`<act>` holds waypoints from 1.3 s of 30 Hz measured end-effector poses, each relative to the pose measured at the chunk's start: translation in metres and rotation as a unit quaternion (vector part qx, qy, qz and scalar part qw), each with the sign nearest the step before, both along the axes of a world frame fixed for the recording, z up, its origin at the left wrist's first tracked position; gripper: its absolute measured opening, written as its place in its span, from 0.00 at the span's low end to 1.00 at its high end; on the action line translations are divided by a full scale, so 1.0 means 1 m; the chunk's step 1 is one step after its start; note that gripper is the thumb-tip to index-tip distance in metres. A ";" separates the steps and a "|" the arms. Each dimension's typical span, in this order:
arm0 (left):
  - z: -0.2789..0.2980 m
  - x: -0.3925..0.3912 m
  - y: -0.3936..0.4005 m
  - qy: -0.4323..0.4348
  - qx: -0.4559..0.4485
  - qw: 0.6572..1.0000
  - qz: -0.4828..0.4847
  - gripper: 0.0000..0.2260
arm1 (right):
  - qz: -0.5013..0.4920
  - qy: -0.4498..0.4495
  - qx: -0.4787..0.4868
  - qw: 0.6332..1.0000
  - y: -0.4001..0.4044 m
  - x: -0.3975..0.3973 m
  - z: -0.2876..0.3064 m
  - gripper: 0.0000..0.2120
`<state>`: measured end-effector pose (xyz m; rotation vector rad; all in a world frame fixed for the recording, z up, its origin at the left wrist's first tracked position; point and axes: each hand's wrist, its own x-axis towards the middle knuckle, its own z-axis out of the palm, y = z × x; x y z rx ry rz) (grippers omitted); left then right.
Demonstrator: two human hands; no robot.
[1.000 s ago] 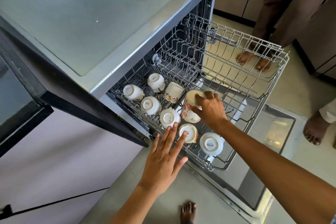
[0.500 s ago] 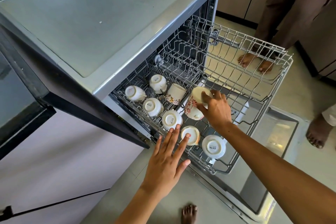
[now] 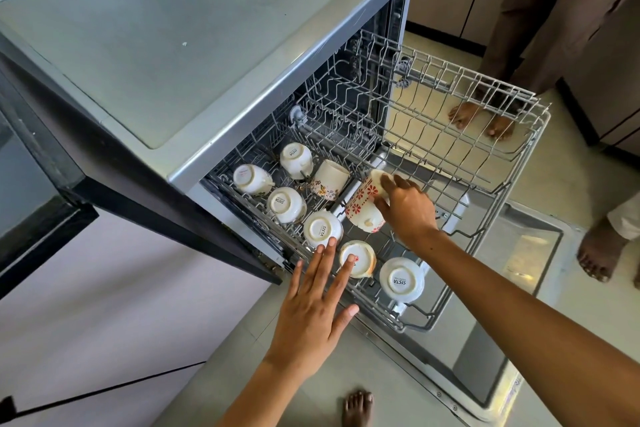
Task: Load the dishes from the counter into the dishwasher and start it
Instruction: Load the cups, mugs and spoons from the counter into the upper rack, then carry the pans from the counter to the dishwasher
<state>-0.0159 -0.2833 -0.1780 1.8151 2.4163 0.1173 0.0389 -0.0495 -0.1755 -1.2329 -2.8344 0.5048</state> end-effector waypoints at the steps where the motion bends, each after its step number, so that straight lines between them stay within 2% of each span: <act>1: 0.000 0.000 0.000 0.002 0.000 1.000 0.000 0.29 | 0.008 0.006 0.018 1.000 -0.002 0.000 0.000 0.22; 5: -0.001 0.000 -0.001 0.004 0.003 1.000 0.002 0.29 | 0.036 0.021 0.082 0.996 -0.008 -0.003 -0.001 0.25; 10: 0.000 0.001 0.000 0.002 0.014 1.000 0.001 0.29 | 0.035 0.030 0.102 0.994 -0.017 -0.003 -0.002 0.28; 14: 0.006 0.003 -0.001 0.008 -0.009 1.000 -0.002 0.28 | 0.035 0.121 0.111 0.986 -0.029 0.003 0.007 0.24; 17: 0.025 0.005 -0.002 0.048 -0.036 0.998 0.009 0.27 | 0.038 0.185 0.097 0.977 -0.043 0.012 0.022 0.21; 21: 0.073 0.008 -0.025 0.093 -0.016 0.993 0.076 0.25 | 0.075 0.259 0.091 0.959 -0.080 0.019 0.066 0.11; 24: 0.120 0.012 -0.061 0.107 0.030 0.981 0.158 0.21 | 0.097 0.336 0.097 0.932 -0.122 0.018 0.111 0.18; 26: 0.160 0.017 -0.099 0.116 0.058 0.967 0.220 0.20 | 0.121 0.386 0.088 0.910 -0.154 0.012 0.147 0.19; 31: 0.233 0.044 -0.208 0.125 0.106 0.907 0.387 0.15 | 0.199 0.429 -0.010 0.881 -0.234 -0.007 0.233 0.20; 34: 0.270 0.053 -0.260 0.115 0.122 0.865 0.472 0.18 | 0.253 0.436 -0.065 0.861 -0.290 -0.022 0.281 0.20; 37: 0.300 0.055 -0.300 0.125 0.169 0.819 0.534 0.25 | 0.304 0.450 -0.085 0.835 -0.337 -0.042 0.311 0.11; 39: 0.312 0.051 -0.325 0.141 0.195 0.789 0.565 0.27 | 0.342 0.439 -0.096 0.826 -0.369 -0.060 0.324 0.10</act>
